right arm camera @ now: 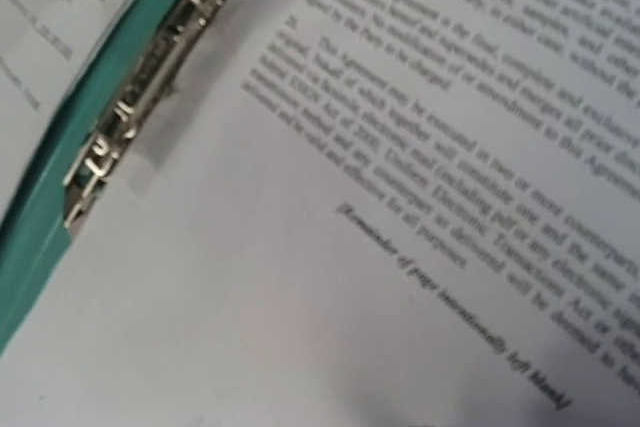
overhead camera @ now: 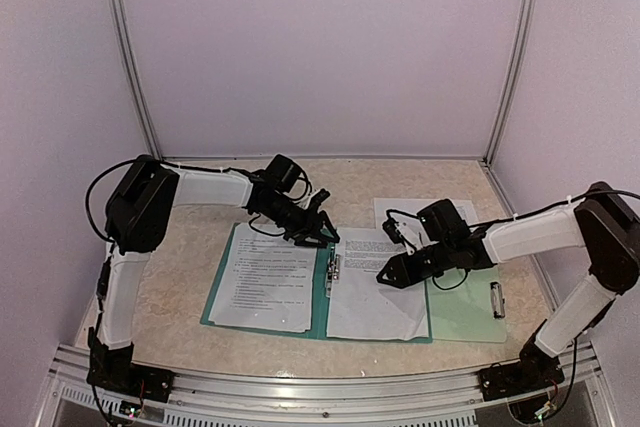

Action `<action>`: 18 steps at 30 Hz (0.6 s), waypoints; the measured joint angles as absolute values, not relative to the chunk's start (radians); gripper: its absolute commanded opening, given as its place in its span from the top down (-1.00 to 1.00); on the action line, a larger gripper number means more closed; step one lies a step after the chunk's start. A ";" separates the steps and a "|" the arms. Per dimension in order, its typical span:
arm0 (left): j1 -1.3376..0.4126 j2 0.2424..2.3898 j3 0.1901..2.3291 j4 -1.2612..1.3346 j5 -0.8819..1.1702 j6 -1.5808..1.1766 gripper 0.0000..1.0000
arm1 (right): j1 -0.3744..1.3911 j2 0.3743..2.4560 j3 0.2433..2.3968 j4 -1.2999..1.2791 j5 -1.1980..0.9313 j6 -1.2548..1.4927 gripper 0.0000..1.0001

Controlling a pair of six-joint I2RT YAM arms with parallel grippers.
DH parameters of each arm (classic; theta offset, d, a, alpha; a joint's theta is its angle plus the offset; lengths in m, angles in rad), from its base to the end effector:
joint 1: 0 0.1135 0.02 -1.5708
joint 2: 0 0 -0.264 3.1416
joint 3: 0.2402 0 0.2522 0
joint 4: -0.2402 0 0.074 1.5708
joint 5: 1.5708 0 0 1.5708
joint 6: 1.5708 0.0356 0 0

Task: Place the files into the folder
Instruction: Close the spring clip on the folder.

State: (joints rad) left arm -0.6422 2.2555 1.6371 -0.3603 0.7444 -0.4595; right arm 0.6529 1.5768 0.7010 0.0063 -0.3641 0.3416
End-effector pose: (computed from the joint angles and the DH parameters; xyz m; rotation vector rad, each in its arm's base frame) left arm 0.3677 -0.3052 0.1417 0.5695 2.6734 -1.3362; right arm 0.2256 0.1885 0.1458 -0.5672 2.5025 0.8609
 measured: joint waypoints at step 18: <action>-0.642 2.285 1.662 -0.369 0.753 -0.447 0.05 | 0.654 1.663 0.698 0.089 -0.367 0.332 0.31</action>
